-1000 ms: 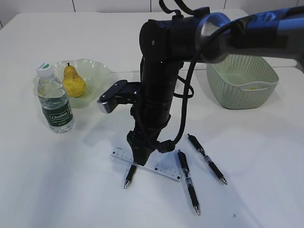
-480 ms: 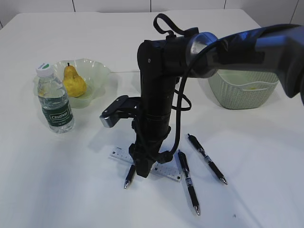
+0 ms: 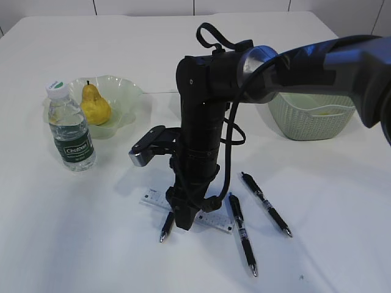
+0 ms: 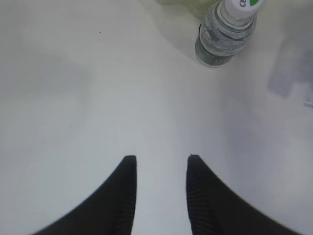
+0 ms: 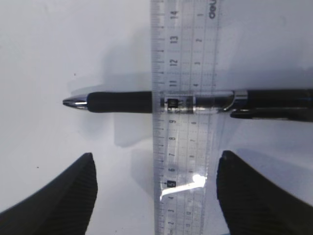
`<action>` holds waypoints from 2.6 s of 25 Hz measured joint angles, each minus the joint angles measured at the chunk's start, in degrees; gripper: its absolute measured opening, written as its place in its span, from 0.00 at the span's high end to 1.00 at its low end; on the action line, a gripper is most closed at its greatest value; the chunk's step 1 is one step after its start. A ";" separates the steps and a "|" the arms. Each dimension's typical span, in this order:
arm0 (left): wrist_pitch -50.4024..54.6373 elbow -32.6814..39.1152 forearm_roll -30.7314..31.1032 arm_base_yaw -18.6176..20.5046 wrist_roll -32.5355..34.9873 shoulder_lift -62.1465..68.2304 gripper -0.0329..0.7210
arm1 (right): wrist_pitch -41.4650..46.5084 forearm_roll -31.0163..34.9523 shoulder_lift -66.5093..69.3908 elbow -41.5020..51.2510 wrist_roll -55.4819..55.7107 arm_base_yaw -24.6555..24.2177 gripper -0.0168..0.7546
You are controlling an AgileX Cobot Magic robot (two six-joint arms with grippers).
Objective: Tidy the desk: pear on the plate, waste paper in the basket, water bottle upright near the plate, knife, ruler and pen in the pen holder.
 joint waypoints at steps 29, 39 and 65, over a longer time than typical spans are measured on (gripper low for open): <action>0.00 0.00 0.00 0.00 0.00 0.00 0.64 | -3.20 -1.74 1.08 0.00 4.61 0.00 0.22; 0.00 0.00 0.00 0.00 0.00 0.00 0.64 | -4.09 -2.30 1.08 0.00 5.22 0.00 0.22; 0.00 0.00 0.00 0.00 0.00 0.00 0.64 | -5.09 -2.39 1.08 0.00 5.35 0.00 0.22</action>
